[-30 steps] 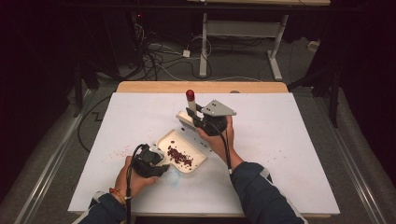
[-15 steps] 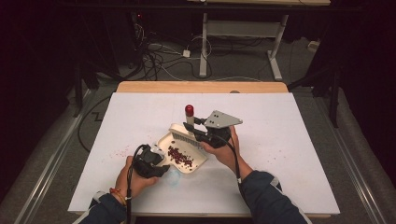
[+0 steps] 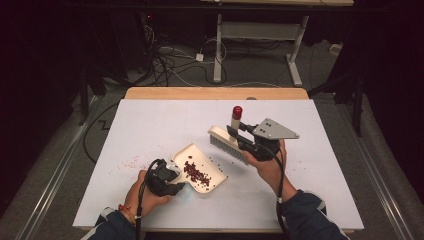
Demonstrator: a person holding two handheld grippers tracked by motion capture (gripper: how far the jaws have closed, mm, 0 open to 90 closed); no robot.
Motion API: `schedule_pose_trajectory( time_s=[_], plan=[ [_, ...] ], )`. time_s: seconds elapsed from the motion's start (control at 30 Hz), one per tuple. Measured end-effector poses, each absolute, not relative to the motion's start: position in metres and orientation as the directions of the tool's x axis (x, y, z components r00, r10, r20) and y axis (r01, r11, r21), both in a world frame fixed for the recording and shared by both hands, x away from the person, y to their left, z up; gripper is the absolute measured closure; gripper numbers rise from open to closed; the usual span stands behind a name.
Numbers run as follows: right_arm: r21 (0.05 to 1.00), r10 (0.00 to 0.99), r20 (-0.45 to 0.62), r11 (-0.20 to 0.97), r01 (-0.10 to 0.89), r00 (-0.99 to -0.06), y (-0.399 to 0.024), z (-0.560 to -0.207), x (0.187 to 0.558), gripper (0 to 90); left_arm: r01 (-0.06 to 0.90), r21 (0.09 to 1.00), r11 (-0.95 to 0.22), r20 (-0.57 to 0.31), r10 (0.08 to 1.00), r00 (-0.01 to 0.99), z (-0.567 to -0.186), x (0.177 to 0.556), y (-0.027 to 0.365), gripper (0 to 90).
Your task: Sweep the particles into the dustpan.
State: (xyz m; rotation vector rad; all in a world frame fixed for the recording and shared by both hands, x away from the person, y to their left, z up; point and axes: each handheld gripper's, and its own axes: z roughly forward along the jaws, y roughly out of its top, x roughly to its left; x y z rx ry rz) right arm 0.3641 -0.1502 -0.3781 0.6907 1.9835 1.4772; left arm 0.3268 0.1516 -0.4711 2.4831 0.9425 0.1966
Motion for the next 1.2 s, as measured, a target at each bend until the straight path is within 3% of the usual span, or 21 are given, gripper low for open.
schedule_pose_trajectory(
  time_s=[0.47, 1.2],
  plan=[
    [0.932, 0.764, -0.17, 0.33, 0.15, -0.623, -0.191, -0.393, 0.332, 70.0, 0.557, 0.441, -0.704, 0.002, 0.622, 0.783, -0.468, 0.317, 0.151, 63.8],
    [0.936, 0.665, -0.148, 0.334, 0.114, -0.732, -0.128, -0.4, 0.298, 69.9, 0.562, 0.437, -0.702, -0.001, 0.625, 0.781, -0.467, 0.308, 0.132, 63.7]
  ],
)
